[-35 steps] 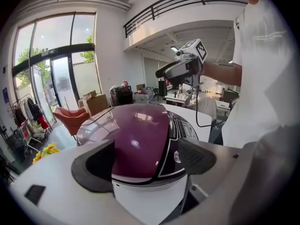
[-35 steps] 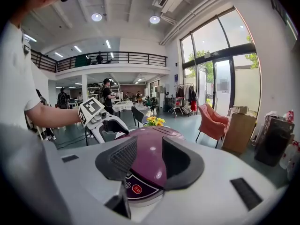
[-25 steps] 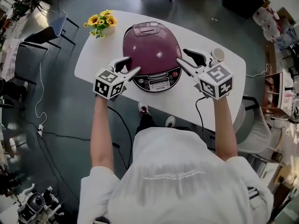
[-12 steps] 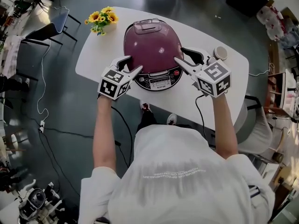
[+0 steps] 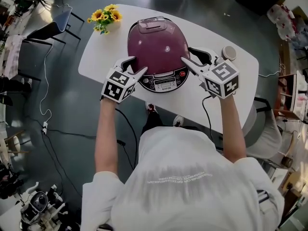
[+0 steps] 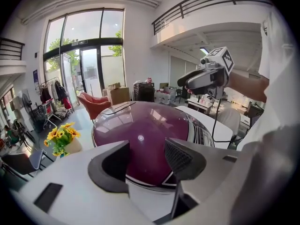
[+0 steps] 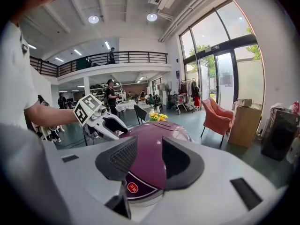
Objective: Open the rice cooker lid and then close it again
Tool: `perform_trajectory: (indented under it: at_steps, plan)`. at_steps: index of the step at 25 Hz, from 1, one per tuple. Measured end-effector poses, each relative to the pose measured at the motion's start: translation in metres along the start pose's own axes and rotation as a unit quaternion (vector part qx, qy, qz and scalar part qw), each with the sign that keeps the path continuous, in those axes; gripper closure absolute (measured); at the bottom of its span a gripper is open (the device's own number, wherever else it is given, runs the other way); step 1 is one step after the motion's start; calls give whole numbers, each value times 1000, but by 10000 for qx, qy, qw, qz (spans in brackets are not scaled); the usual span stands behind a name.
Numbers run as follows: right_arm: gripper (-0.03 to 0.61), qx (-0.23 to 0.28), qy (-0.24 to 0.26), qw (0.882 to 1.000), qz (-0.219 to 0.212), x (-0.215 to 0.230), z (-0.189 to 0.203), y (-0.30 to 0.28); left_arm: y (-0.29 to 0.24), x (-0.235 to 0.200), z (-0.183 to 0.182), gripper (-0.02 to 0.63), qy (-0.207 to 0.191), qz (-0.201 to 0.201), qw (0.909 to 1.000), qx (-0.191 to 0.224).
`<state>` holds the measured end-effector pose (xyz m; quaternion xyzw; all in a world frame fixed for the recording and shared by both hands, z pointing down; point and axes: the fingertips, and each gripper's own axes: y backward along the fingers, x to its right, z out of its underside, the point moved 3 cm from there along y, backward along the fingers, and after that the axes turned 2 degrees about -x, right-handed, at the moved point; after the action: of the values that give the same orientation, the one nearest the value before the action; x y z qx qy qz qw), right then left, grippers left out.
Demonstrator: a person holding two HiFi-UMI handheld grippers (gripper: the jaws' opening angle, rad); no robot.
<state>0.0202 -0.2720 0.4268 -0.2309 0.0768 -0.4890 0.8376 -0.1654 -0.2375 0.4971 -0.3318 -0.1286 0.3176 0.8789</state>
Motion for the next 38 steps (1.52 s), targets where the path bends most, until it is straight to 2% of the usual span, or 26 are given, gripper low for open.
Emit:
perform_trajectory:
  at_steps: [9, 18, 23, 27, 32, 38]
  plan:
    - [397, 55, 7, 10000, -44, -1, -3, -1, 1, 0, 1, 377, 137, -10, 9998, 106]
    - [400, 263, 23, 9995, 156, 1, -6, 21, 4, -5, 4, 379, 440, -138, 9971, 602]
    - [408, 416, 24, 9987, 280, -1, -4, 42, 10, -4, 8, 394, 925, -361, 9893, 1066]
    - [426, 582, -82, 9977, 341, -4, 3, 59, 23, 4, 1, 413, 1416, -627, 9740, 1651]
    - [440, 682, -126, 9965, 476, -5, 4, 80, 40, 17, -14, 454, 1256, -938, 9685, 1934]
    - [486, 953, 52, 9899, 1047, -7, -13, 109, 67, 20, -33, 528, 816, -1207, 9656, 2154]
